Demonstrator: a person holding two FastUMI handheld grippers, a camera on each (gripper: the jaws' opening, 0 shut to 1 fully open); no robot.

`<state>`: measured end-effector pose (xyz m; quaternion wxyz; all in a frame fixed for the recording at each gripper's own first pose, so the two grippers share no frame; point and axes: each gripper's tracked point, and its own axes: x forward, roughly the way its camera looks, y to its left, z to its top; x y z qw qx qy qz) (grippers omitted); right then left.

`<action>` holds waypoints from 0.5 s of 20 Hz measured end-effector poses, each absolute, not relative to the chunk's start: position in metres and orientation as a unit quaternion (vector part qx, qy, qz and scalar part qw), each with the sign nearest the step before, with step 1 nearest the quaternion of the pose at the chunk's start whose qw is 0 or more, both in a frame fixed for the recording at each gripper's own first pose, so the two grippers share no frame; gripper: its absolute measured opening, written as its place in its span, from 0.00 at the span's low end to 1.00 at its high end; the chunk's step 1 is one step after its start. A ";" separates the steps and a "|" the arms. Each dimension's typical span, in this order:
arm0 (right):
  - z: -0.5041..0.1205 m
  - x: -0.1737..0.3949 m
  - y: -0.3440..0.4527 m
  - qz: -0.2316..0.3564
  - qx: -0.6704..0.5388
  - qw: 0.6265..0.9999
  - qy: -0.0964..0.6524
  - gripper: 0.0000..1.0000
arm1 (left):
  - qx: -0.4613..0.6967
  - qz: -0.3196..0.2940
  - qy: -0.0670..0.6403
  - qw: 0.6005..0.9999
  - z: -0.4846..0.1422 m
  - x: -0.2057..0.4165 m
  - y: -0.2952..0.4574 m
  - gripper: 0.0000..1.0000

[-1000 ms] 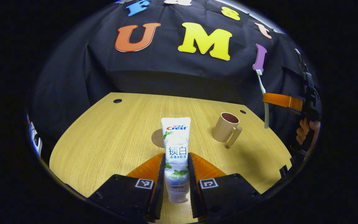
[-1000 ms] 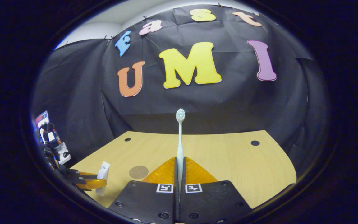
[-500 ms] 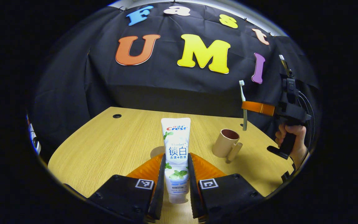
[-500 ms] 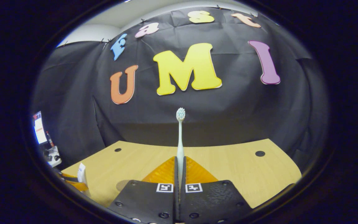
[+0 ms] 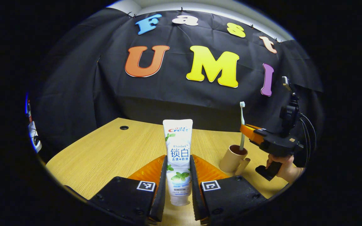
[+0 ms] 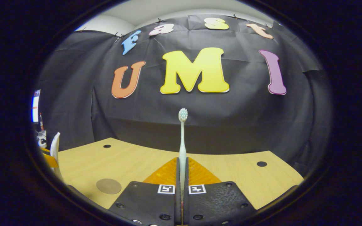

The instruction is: Put the toothbrush and toothpaste on the desktop into the cup, then pick up the cup and place it on the coaster on the desktop.

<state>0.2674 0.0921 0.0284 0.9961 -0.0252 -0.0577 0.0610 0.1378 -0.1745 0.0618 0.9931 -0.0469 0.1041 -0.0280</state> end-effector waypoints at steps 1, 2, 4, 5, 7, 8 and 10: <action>0.024 0.268 0.092 0.057 -0.025 0.996 -0.058 0.01 | -0.045 -0.027 0.104 0.993 0.062 0.138 -0.175 0.39; 0.019 0.270 0.092 0.055 -0.029 0.996 -0.056 0.01 | -0.044 -0.028 0.104 0.993 0.062 0.140 -0.177 0.39; 0.010 0.273 0.094 0.053 -0.031 0.997 -0.051 0.01 | -0.045 -0.026 0.107 0.993 0.060 0.141 -0.176 0.39; 0.007 0.273 0.095 0.053 -0.032 0.997 -0.048 0.01 | -0.046 -0.028 0.107 0.993 0.060 0.141 -0.178 0.39; 0.004 0.274 0.093 0.048 -0.033 0.997 -0.046 0.01 | -0.044 -0.030 0.106 0.993 0.062 0.142 -0.182 0.39; 0.003 0.273 0.094 0.052 -0.032 0.997 -0.047 0.02 | -0.042 -0.031 0.105 0.993 0.063 0.142 -0.184 0.39; -0.001 0.274 0.095 0.059 -0.028 0.997 -0.042 0.13 | -0.036 -0.033 0.102 0.994 0.066 0.145 -0.188 0.39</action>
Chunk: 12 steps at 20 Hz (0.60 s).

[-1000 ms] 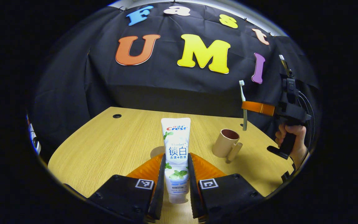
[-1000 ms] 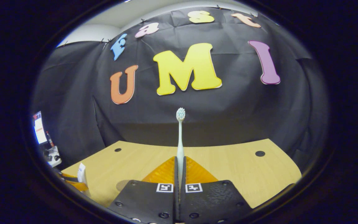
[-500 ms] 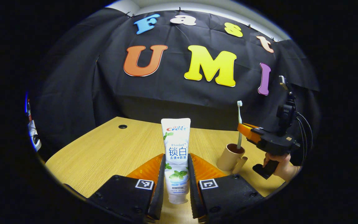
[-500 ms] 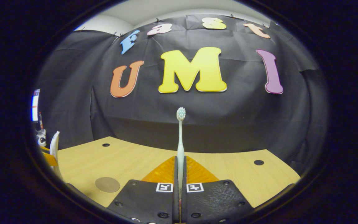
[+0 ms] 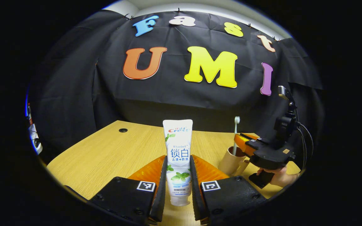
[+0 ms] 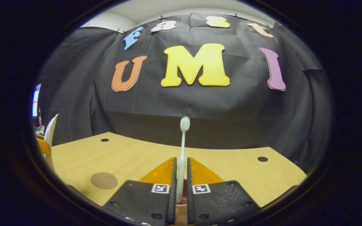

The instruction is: Put the toothbrush and toothpaste on the desktop into the cup, then pick up the cup and place it on the coaster on the desktop.

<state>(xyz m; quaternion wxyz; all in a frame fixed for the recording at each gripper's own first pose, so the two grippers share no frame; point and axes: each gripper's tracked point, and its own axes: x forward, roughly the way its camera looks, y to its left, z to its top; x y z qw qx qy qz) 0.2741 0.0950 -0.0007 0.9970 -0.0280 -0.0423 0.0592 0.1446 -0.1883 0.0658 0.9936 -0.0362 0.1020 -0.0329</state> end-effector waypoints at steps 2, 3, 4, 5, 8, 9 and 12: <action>-0.005 0.273 0.094 0.062 -0.028 0.997 -0.036 0.33 | -0.033 -0.036 0.097 0.994 0.069 0.145 -0.195 0.39; -0.004 0.271 0.092 0.061 -0.028 0.997 -0.036 0.42 | -0.032 -0.038 0.093 0.994 0.072 0.148 -0.199 0.39; -0.002 0.270 0.091 0.062 -0.024 0.997 -0.038 0.44 | -0.031 -0.040 0.089 0.995 0.073 0.149 -0.203 0.39; 0.001 0.266 0.091 0.065 -0.019 0.997 -0.040 0.47 | -0.029 -0.042 0.086 0.995 0.074 0.152 -0.207 0.39; 0.010 0.258 0.086 0.066 -0.018 0.996 -0.050 0.77 | -0.027 -0.048 0.063 0.997 0.083 0.166 -0.223 0.39; 0.014 0.254 0.085 0.067 -0.020 0.996 -0.055 0.76 | -0.022 -0.050 0.054 0.997 0.085 0.170 -0.228 0.39; 0.029 0.240 0.078 0.072 -0.023 0.995 -0.071 0.77 | -0.007 -0.055 0.021 0.998 0.098 0.186 -0.246 0.39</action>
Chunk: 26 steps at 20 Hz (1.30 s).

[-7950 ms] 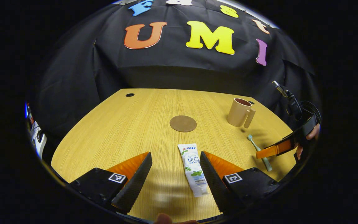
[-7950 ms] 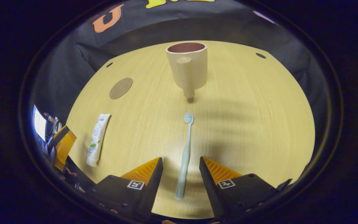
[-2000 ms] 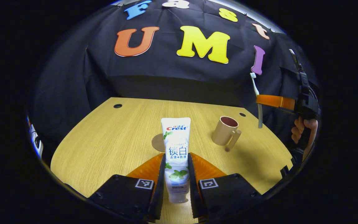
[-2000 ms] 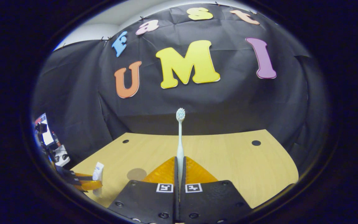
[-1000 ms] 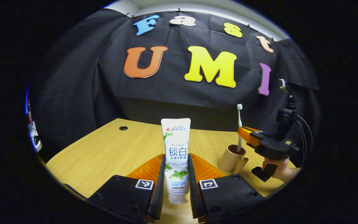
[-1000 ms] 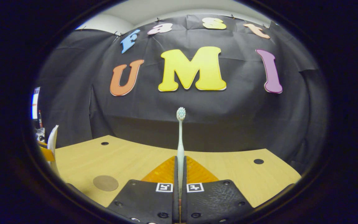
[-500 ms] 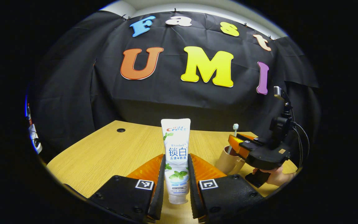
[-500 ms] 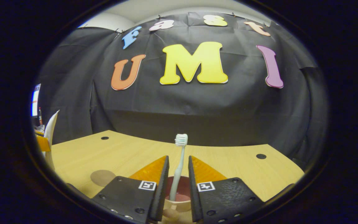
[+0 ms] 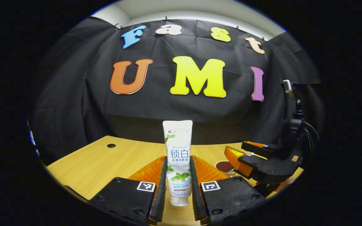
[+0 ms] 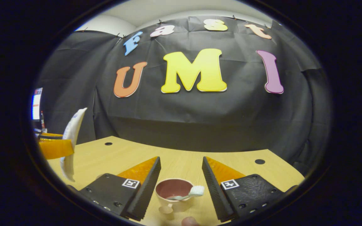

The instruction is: Put the toothbrush and toothpaste on the desktop into the cup, then pick up the cup and place it on the coaster on the desktop.

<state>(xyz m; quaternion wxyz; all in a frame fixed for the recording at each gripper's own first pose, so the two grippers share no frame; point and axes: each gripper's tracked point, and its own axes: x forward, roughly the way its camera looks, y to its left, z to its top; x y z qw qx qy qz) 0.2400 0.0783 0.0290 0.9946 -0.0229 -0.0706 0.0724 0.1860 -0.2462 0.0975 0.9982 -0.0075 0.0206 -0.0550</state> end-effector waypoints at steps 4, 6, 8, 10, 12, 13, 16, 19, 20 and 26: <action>0.058 0.215 0.063 0.080 -0.017 0.991 -0.103 0.81 | -0.006 -0.071 -0.010 0.997 0.108 0.205 -0.275 0.39; 0.067 0.201 0.046 0.078 -0.007 0.990 -0.115 0.82 | -0.015 -0.078 -0.025 0.997 0.113 0.217 -0.291 0.39; 0.069 0.188 0.028 0.073 -0.002 0.990 -0.123 0.82 | -0.006 -0.081 -0.042 0.996 0.119 0.230 -0.304 0.39; 0.069 0.173 0.006 0.067 0.002 0.990 -0.128 0.82 | -0.004 -0.087 -0.062 0.994 0.127 0.239 -0.319 0.39; 0.067 0.159 -0.010 0.065 0.015 0.989 -0.132 0.82 | -0.004 -0.101 -0.081 0.992 0.133 0.247 -0.338 0.39; 0.065 0.154 -0.018 0.064 0.015 0.989 -0.133 0.82 | -0.004 -0.106 -0.086 0.991 0.134 0.250 -0.347 0.39; 0.056 0.138 -0.043 0.054 0.008 0.989 -0.134 0.83 | -0.011 -0.117 -0.088 0.989 0.128 0.261 -0.369 0.39; 0.043 0.127 -0.066 0.039 0.004 0.991 -0.128 0.84 | -0.017 -0.120 -0.086 0.989 0.120 0.271 -0.378 0.39; 0.038 0.122 -0.073 0.036 0.004 0.991 -0.125 0.84 | -0.013 -0.116 -0.084 0.990 0.118 0.276 -0.378 0.39; 0.028 0.114 -0.087 0.032 0.015 0.992 -0.123 0.84 | -0.019 -0.125 -0.051 0.991 0.092 0.282 -0.386 0.40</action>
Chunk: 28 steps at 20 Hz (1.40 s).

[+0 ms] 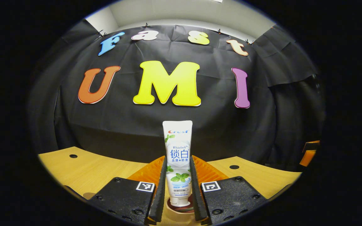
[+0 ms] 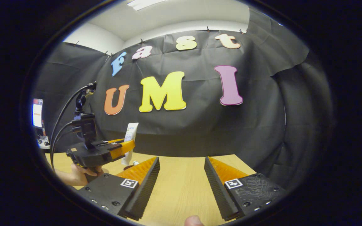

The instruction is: Put the toothbrush and toothpaste on the desktop into the cup, then pick up the cup and place it on the coaster on the desktop.

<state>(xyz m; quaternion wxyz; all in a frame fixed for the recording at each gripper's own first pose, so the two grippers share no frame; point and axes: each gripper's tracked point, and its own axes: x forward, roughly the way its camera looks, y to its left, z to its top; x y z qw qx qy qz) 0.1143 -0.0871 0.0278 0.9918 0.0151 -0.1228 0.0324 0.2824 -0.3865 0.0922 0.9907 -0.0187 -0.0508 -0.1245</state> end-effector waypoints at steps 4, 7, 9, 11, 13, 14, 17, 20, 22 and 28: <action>0.013 0.116 -0.088 0.032 0.013 0.994 -0.105 0.84 | -0.008 -0.127 -0.044 0.991 0.084 0.282 -0.393 0.44; 0.010 0.114 -0.088 0.031 0.010 0.994 -0.100 0.85 | -0.005 -0.123 -0.059 0.991 0.090 0.278 -0.394 0.48; 0.010 0.113 -0.087 0.031 0.010 0.995 -0.100 0.85 | -0.001 -0.118 -0.079 0.990 0.104 0.273 -0.392 0.53; 0.012 0.112 -0.085 0.030 0.010 0.994 -0.101 0.85 | -0.002 -0.116 -0.092 0.989 0.113 0.270 -0.393 0.55; 0.011 0.111 -0.082 0.031 0.011 0.995 -0.097 0.86 | -0.006 -0.113 -0.091 0.989 0.114 0.264 -0.391 0.50; 0.009 0.109 -0.078 0.032 0.010 0.995 -0.094 0.86 | -0.009 -0.110 -0.089 0.990 0.115 0.260 -0.388 0.60; 0.009 0.106 -0.066 0.035 0.001 0.996 -0.086 0.86 | -0.021 -0.093 -0.089 0.991 0.122 0.246 -0.373 0.73; 0.007 0.104 -0.046 0.043 -0.008 0.996 -0.076 0.89 | -0.028 -0.066 -0.100 0.992 0.133 0.231 -0.344 0.87; 0.005 0.107 -0.030 0.054 -0.013 0.997 -0.058 0.90 | -0.027 -0.045 -0.101 0.994 0.136 0.220 -0.320 0.93; -0.013 0.126 0.016 0.099 0.048 0.992 0.067 0.92 | -0.046 -0.020 -0.073 0.996 0.127 0.189 -0.257 0.97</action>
